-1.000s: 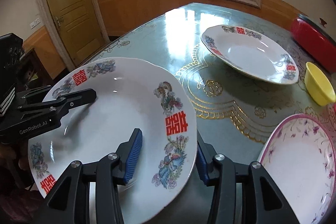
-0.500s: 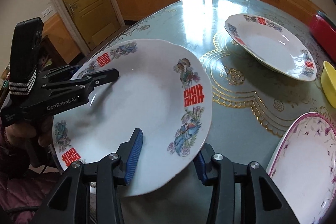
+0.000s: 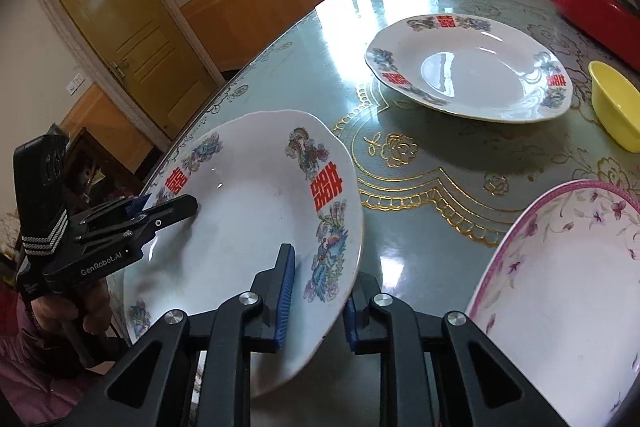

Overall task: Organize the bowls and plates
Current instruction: 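Carry the double-happiness plate and lower it onto the floral plate with both tools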

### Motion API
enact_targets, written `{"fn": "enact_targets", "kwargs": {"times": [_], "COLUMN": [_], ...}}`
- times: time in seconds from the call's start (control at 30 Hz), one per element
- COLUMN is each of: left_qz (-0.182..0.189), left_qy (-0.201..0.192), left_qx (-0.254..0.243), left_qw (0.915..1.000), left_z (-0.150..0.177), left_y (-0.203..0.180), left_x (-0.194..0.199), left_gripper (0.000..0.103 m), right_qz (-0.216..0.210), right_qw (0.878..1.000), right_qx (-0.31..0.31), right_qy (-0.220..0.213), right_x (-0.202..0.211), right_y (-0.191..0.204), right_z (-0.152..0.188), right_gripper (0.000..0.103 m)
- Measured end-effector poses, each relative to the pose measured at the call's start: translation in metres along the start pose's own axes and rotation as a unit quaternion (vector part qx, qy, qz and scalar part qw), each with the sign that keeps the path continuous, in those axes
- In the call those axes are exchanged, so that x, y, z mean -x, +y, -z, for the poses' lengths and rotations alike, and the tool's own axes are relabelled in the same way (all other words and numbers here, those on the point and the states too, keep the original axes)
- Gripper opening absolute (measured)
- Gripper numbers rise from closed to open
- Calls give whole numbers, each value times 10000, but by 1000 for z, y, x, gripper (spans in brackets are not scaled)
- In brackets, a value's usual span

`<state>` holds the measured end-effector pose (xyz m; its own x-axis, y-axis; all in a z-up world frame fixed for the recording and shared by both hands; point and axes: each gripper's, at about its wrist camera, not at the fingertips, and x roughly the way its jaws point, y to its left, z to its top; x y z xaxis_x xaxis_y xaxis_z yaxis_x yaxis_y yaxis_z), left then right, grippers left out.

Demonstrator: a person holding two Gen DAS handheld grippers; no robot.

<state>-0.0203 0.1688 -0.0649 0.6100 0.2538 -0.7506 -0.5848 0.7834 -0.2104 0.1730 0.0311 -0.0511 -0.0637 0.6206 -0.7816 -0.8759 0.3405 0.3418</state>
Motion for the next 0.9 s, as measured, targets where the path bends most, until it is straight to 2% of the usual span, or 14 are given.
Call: {"fn": "enact_targets", "kwargs": {"times": [0.37,0.67,0.9], "left_qz": [150,344,636], "left_qy": [-31,-178,-248], "left_qx": [-221,-558,-1026], "left_qw": [9996,9977,9924], "left_z": [-10,-25,-37], "left_y": [-28,-56,-100], "left_x": [3,7,6], "left_gripper": [34,34,35], "right_qz": [81,211,395], "right_qw": [9988,9942,9853], "right_qx": [-405,-768,-1219], "right_qy": [-248,-728,-1127], "right_x": [24,61,102], "right_y": [-22,-37,-58], "right_z": [10,20,43], "right_gripper": [19,18,17]}}
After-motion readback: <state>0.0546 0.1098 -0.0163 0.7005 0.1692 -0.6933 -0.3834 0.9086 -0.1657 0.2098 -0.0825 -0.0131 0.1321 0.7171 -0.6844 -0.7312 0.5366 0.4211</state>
